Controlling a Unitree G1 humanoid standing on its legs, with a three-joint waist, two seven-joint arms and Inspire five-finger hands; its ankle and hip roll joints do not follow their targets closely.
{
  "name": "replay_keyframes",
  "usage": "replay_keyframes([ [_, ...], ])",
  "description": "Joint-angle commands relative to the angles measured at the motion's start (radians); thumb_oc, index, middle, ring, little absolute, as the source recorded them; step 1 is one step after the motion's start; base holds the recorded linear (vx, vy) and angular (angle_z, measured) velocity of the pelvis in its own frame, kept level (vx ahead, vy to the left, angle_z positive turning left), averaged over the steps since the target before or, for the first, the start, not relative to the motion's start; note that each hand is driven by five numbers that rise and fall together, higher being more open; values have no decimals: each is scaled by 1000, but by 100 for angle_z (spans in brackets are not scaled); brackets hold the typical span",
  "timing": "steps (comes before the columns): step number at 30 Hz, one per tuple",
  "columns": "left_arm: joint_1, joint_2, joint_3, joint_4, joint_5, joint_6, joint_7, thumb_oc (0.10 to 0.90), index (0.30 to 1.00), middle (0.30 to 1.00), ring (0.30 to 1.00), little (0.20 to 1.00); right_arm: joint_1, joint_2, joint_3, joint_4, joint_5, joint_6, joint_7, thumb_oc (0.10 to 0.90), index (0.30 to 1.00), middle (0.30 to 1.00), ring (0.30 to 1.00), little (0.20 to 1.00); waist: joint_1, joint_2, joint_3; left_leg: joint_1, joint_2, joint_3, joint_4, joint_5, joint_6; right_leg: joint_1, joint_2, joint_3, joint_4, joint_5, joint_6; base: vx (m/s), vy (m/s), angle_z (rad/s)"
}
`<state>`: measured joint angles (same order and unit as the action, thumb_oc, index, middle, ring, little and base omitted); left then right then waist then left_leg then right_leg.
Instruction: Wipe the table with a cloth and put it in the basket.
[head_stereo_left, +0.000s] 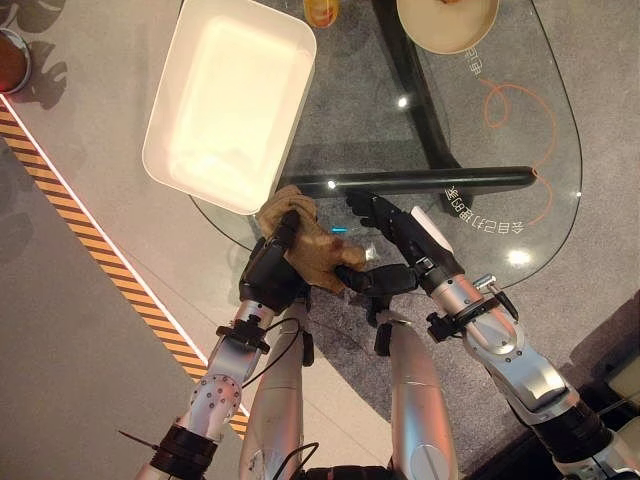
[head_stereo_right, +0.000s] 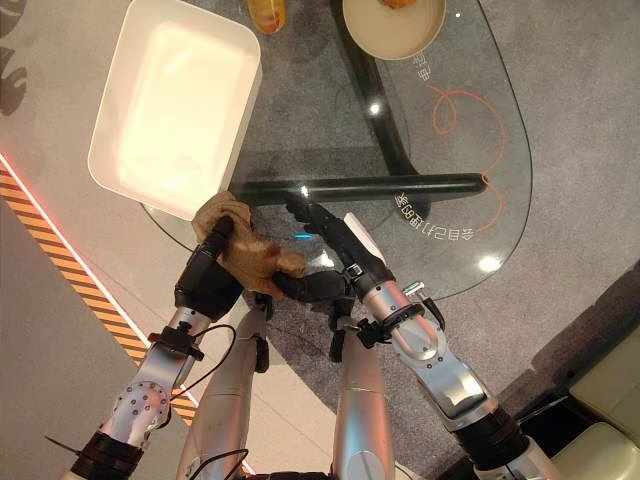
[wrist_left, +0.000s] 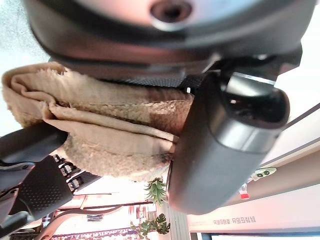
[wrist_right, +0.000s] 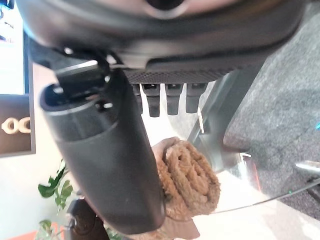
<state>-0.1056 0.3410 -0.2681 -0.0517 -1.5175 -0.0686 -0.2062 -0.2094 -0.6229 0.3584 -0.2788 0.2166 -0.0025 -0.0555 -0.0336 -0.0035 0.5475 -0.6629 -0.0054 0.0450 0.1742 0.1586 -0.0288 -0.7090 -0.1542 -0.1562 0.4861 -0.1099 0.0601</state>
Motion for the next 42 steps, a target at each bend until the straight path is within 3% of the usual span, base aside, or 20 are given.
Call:
replay_keyframes([
  [1,50,-2,46,-209,6,-14,-112,100,300,300,300,200,3,-19,-129,-113,-20,-82,-64,800,900,900,900,900,2,-15,-27,41,-43,112,152,-218,20,57,81,-15,-192,120,36,0,0,0],
  [4,51,-1,48,-211,7,-13,-115,100,300,300,300,200,6,-21,-132,-115,-19,-81,-62,800,900,900,900,900,2,-15,-27,41,-42,112,152,-218,21,57,82,-14,-192,120,36,0,0,0],
  [5,52,5,51,-234,30,-7,-175,100,300,300,300,200,21,-29,-139,-122,-1,-77,-40,800,900,900,900,900,-1,-14,-27,43,-40,116,152,-218,21,58,82,-14,-193,119,36,14,30,-1],
  [11,29,38,60,-287,146,-83,-278,100,300,300,300,200,31,-25,-121,-126,30,-52,-4,800,900,900,900,900,-1,-3,-27,43,-42,116,148,-215,19,59,81,-11,-196,118,33,5,18,-1],
  [19,-42,102,135,-341,312,-209,-243,100,300,300,300,200,15,-13,-102,-113,21,9,23,800,900,900,900,900,2,11,-27,38,-47,113,161,-217,17,53,80,-1,-180,108,28,15,46,-2],
  [22,-61,116,159,-351,355,-228,-228,100,300,300,300,200,16,-5,-101,-112,21,25,27,800,900,900,900,900,4,13,-27,36,-49,111,164,-217,17,52,79,2,-177,107,27,24,48,-9],
  [29,-88,148,242,-368,563,-304,-100,103,302,302,302,203,23,11,-93,-114,25,85,54,800,900,900,900,900,9,22,-27,20,-51,108,184,-220,19,33,83,17,-153,97,24,23,60,0],
  [30,-91,157,252,-367,597,-326,-85,136,331,331,331,236,21,11,-91,-112,35,93,55,800,900,900,900,900,9,23,-27,15,-52,108,188,-221,19,29,82,18,-150,96,24,20,68,0],
  [35,-110,186,285,-370,768,-398,19,100,300,300,300,200,23,16,-80,-100,60,120,61,800,900,900,900,900,12,27,-27,-4,-53,108,199,-221,19,12,83,27,-138,93,21,23,64,-3],
  [38,-129,199,297,-362,838,-405,80,100,300,300,300,200,18,16,-68,-97,65,136,56,800,900,900,900,900,11,26,-27,-13,-53,110,204,-221,20,1,84,30,-133,93,20,21,54,-2],
  [42,-170,235,326,-308,957,-415,292,100,300,300,300,200,-13,9,-40,-76,74,169,46,800,900,900,900,900,8,24,-27,-35,-54,114,216,-220,21,-20,86,40,-128,95,18,26,84,-4],
])
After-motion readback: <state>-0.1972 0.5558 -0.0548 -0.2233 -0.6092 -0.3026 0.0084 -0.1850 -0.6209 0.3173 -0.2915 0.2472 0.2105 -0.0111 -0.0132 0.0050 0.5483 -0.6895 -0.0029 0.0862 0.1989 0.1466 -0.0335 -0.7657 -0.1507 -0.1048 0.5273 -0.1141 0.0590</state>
